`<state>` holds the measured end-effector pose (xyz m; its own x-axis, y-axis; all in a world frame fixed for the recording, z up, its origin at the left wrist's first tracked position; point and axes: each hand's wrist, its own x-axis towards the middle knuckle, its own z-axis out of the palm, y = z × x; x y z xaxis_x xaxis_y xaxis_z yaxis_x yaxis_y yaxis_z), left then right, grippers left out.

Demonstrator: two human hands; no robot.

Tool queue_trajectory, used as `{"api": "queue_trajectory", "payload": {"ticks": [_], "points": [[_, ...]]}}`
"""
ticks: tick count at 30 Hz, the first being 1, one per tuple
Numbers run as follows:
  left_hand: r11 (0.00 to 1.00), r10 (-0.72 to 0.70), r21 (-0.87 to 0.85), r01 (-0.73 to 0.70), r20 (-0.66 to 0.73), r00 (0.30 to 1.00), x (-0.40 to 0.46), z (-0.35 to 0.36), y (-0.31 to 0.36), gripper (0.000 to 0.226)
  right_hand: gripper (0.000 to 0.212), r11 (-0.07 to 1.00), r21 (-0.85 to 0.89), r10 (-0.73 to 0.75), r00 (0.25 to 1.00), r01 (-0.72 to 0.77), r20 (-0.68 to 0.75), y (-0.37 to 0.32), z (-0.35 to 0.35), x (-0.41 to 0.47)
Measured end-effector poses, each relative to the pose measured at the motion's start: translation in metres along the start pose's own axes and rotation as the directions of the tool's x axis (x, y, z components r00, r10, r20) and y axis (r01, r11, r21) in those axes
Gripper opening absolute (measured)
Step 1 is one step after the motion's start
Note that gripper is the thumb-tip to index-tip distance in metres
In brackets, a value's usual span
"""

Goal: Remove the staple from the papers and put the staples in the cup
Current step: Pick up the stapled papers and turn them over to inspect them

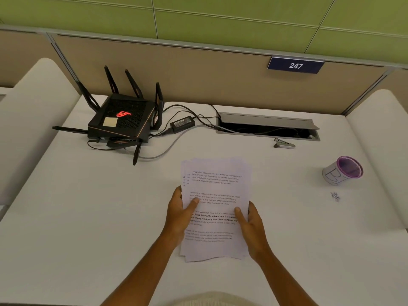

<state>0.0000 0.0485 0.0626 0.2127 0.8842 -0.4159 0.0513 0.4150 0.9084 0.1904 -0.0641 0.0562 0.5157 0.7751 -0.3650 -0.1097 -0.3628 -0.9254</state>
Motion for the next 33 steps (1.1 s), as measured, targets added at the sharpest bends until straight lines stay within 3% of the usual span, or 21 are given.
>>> {"api": "queue_trajectory", "payload": {"ticks": [3,7,12,17,24,27,33], "points": [[0.994,-0.053,-0.094,0.049,-0.031,0.998,-0.006,0.005,0.002,0.042,0.026,0.998,0.054,0.018,1.000,-0.018,-0.001,-0.002,0.007,-0.009],[0.998,-0.052,-0.041,0.050,-0.046,0.998,-0.011,0.004,-0.002,0.034,0.026,1.000,0.008,0.025,1.000,-0.025,-0.006,0.002,0.007,-0.013],[0.999,0.030,0.031,-0.029,-0.046,0.998,-0.009,-0.001,0.016,0.031,0.029,0.999,-0.038,0.008,0.999,-0.010,-0.045,-0.012,-0.002,-0.007],[0.978,0.191,0.092,-0.188,-0.028,0.981,-0.011,0.006,0.055,0.026,0.027,0.994,0.043,-0.094,0.992,0.098,-0.088,-0.046,-0.002,0.002],[0.948,0.318,-0.002,-0.319,0.022,0.948,-0.020,0.011,0.073,0.047,0.041,0.966,0.129,-0.211,0.972,0.223,-0.099,-0.065,0.003,-0.002],[0.956,0.293,0.011,-0.293,0.017,0.956,-0.023,0.012,0.054,0.058,0.045,0.976,0.078,-0.193,0.975,0.202,-0.110,-0.053,0.011,-0.005],[0.960,0.271,0.077,-0.269,-0.022,0.962,-0.022,0.018,0.042,0.058,0.052,0.980,0.067,-0.175,0.975,0.185,-0.135,-0.048,0.025,-0.004]]}}
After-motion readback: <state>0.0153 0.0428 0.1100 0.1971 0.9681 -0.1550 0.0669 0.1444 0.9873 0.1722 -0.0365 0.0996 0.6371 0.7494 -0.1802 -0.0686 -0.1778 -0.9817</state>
